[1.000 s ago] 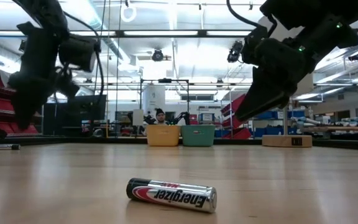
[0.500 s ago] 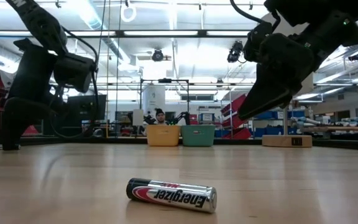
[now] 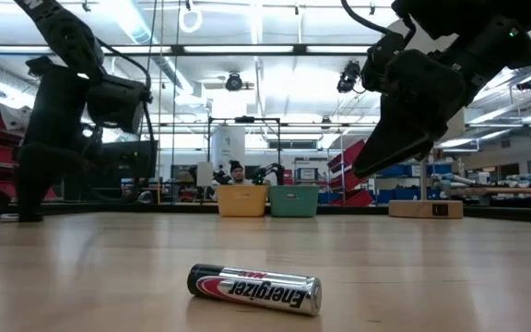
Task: Sort batteries
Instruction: Put the silver battery into the yellow bin
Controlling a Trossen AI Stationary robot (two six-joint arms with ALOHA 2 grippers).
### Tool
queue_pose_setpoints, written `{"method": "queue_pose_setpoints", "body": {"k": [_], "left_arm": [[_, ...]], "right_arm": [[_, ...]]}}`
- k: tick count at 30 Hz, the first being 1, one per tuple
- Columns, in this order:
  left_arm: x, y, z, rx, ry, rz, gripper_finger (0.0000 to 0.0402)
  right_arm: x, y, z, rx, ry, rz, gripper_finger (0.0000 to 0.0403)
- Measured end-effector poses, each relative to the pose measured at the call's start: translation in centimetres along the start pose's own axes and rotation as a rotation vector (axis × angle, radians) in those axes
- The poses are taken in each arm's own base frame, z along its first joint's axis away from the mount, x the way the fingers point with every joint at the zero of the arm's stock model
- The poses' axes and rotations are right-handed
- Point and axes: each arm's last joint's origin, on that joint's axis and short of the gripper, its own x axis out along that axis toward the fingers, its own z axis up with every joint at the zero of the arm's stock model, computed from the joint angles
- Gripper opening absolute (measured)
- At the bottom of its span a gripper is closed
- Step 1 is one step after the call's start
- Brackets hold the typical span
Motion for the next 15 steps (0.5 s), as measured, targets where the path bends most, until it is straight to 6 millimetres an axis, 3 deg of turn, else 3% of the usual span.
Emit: {"method": "queue_pose_setpoints", "body": {"k": [8,15], "left_arm": [[-2.7,-0.9,2.5,-0.005,-0.209,0.002,0.0045],[-7.5,-2.6,6.6,0.046,-0.606,-0.104,0.004]], "right_arm": [[0.1,-0.4,-0.2,-0.047,0.032,-0.025,0.013],[0.1,-1.7,-1.1,0.002,0.149,-0.111,0.013]]}}
